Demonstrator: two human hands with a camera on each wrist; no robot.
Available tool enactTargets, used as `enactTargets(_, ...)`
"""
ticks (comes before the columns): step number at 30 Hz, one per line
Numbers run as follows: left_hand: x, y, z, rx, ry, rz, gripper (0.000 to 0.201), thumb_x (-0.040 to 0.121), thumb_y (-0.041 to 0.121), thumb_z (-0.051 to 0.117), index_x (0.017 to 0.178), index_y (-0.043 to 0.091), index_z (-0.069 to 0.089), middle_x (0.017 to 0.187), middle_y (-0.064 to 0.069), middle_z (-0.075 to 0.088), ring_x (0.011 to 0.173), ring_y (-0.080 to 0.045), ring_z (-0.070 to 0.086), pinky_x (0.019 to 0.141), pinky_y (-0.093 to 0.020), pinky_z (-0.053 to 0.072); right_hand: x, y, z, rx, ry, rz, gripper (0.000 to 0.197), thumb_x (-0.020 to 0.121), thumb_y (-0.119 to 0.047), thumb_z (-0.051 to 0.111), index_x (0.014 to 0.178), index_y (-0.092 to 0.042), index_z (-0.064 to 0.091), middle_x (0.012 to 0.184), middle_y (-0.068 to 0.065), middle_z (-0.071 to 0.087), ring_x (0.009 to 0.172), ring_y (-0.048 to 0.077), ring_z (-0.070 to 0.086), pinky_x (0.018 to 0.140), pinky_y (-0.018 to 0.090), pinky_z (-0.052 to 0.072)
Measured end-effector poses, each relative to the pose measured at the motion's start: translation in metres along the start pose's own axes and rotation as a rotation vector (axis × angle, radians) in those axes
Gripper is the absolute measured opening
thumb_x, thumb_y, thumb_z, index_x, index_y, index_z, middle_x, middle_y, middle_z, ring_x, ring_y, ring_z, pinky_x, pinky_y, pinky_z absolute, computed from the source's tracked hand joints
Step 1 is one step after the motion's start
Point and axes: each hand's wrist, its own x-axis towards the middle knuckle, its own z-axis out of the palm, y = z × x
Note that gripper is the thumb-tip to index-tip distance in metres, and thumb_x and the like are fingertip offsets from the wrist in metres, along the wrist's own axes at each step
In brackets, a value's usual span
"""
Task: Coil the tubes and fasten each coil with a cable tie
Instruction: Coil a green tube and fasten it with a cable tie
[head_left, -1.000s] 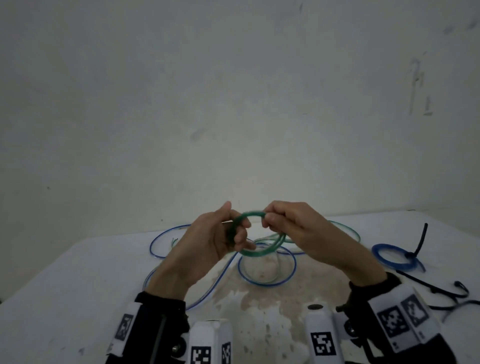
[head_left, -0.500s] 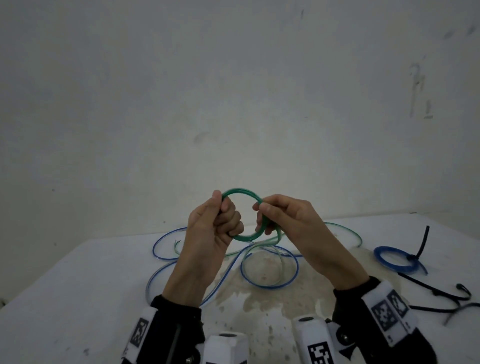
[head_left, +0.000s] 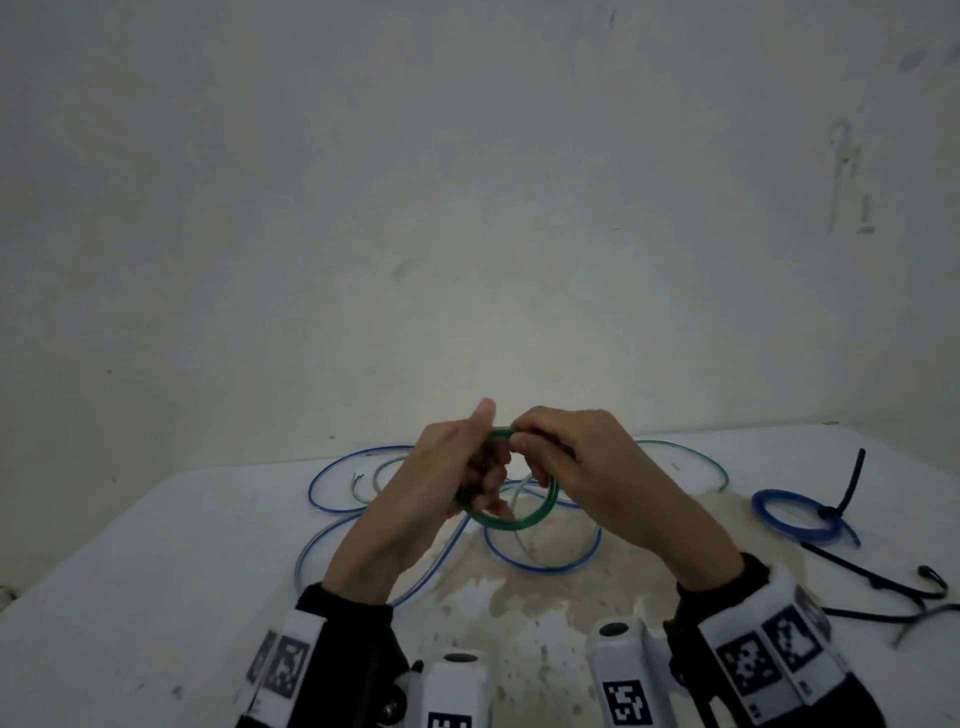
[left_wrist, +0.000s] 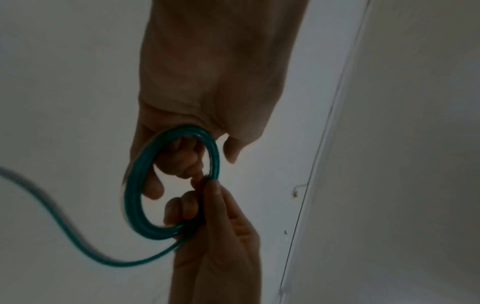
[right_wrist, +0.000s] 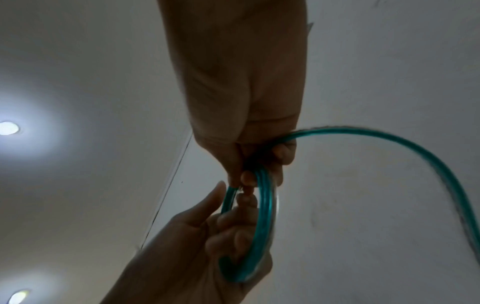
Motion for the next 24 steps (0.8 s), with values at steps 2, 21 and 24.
enactTargets(2,-0.002,-0.001,-0.001,0.203,-0.005,0.024,0.046,0.095,0.037,0.042,0.064,0.006,0.055,0.047,0.002,0.04,0.042,-0.012,0.039,0.054,-0.027,0.049,0.0,-0.001,0.001,-0.033,-0.051,0.002,0.021,0.094,-0.008,0.049,0.076,-0.009,0.06,0.056,-0.006,0.05,0.055,0.01,0.046,0.054,0.015,0.034)
enactTargets(21,0.0,-0.004,-0.016,-0.027,-0.104,0.076,0.034,0.093,0.022,0.042,0.076,0.0,0.062,0.06,-0.009,0.055,0.056,-0.018,0.051,0.065,-0.032,0.05,-0.001,0.008,-0.009,0.367,-0.093,0.099,0.017,0.091,-0.004,0.053,0.078,-0.003,0.064,0.057,0.002,0.059,0.056,0.012,0.055,0.065,0.024,0.047)
enactTargets(24,-0.003,-0.005,-0.012,0.266,-0.17,-0.003,0.04,0.099,0.026,0.036,0.075,0.005,0.06,0.063,-0.009,0.054,0.058,-0.018,0.051,0.066,-0.031,0.048,-0.001,0.009,-0.004,0.154,-0.223,0.084,0.02,0.093,-0.007,0.052,0.078,-0.003,0.064,0.059,0.005,0.057,0.053,0.014,0.05,0.056,0.026,0.041)
